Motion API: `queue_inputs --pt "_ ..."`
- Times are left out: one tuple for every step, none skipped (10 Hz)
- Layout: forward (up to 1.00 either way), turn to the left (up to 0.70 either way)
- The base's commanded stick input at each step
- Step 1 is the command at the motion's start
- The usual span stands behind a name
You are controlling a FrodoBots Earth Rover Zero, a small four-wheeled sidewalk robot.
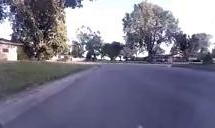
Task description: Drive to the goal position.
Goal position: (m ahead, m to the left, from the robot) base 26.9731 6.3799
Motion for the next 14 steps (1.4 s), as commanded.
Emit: queue_inputs --pt "1.0 0.0" --pt "1.0 0.0" --pt "1.0 0.0" --pt "1.0 0.0" --pt "1.0 0.0" --pt "1.0 0.0" --pt "1.0 0.0" --pt "1.0 0.0" --pt "1.0 0.0" --pt "1.0 0.0" --pt "1.0 0.0" --pt "1.0 0.0" --pt "1.0 0.0" --pt "1.0 0.0"
